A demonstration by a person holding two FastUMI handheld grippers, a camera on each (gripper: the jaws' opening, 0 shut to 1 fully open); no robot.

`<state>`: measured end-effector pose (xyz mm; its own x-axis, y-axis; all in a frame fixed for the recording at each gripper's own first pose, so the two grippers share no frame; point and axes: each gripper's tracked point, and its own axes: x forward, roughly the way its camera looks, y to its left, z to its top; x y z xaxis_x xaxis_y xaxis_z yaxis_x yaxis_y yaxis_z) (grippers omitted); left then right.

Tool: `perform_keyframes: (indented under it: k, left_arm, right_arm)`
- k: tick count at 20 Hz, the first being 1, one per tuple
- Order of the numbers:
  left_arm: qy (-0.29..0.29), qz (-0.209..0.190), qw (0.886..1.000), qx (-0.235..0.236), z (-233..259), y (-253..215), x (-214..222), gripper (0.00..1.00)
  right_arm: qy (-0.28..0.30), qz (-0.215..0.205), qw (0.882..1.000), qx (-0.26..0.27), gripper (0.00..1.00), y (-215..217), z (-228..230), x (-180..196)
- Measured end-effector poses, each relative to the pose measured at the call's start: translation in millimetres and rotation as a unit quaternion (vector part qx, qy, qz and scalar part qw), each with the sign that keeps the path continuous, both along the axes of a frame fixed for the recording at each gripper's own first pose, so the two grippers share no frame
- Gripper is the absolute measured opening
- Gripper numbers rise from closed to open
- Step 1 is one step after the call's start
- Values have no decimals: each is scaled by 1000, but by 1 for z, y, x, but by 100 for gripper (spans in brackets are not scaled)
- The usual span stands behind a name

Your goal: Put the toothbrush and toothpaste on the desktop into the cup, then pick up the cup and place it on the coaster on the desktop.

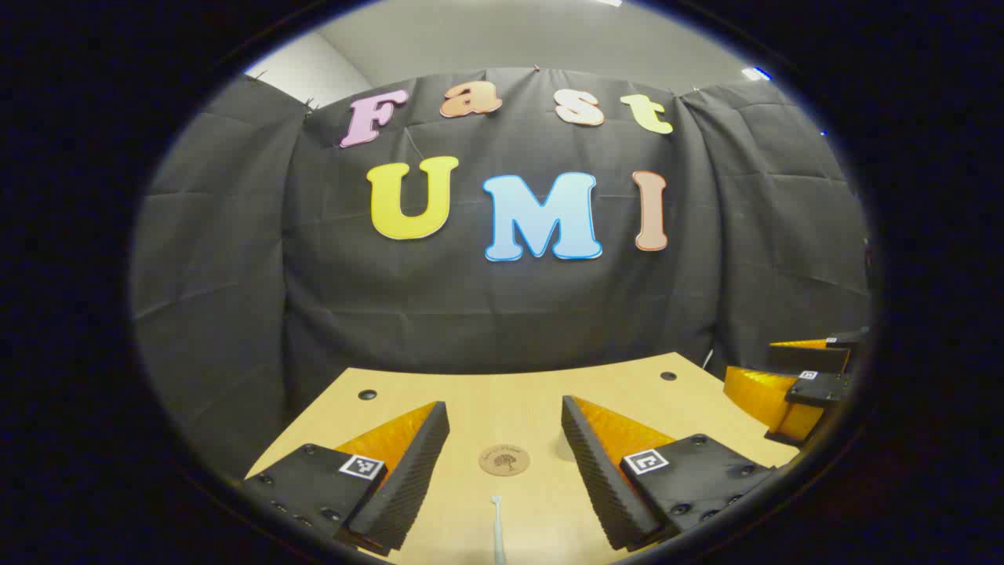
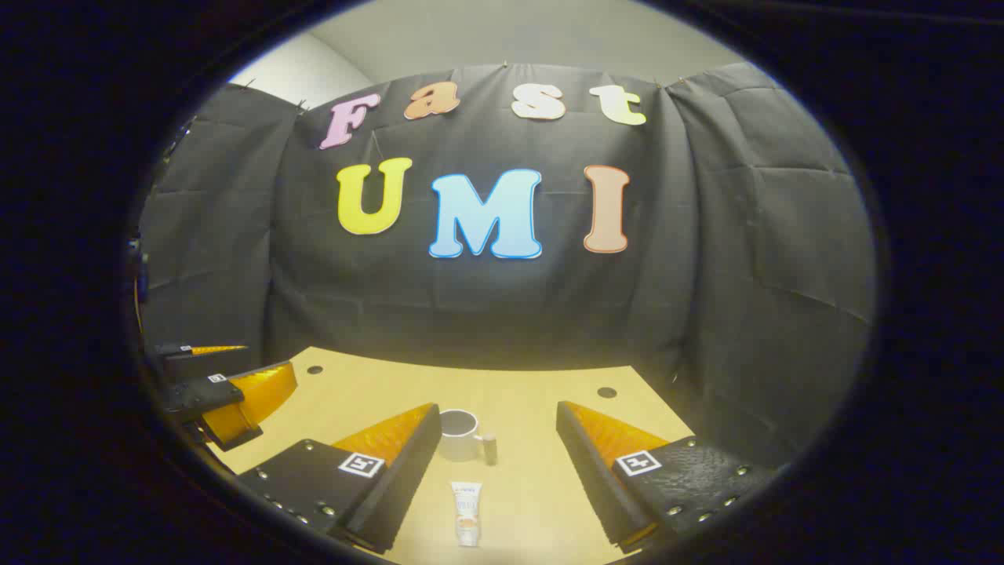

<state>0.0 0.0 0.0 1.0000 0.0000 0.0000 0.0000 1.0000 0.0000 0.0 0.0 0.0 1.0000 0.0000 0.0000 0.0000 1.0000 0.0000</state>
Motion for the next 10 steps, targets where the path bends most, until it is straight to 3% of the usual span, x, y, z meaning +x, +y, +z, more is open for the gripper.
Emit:
perform_keyframes:
  k: [10]
  left_arm:
    - [12, -11, 1000, -8, -3, -5, 2, 95]
  right_arm:
    - [12, 24, 1000, 3, 92, 8, -2, 9]
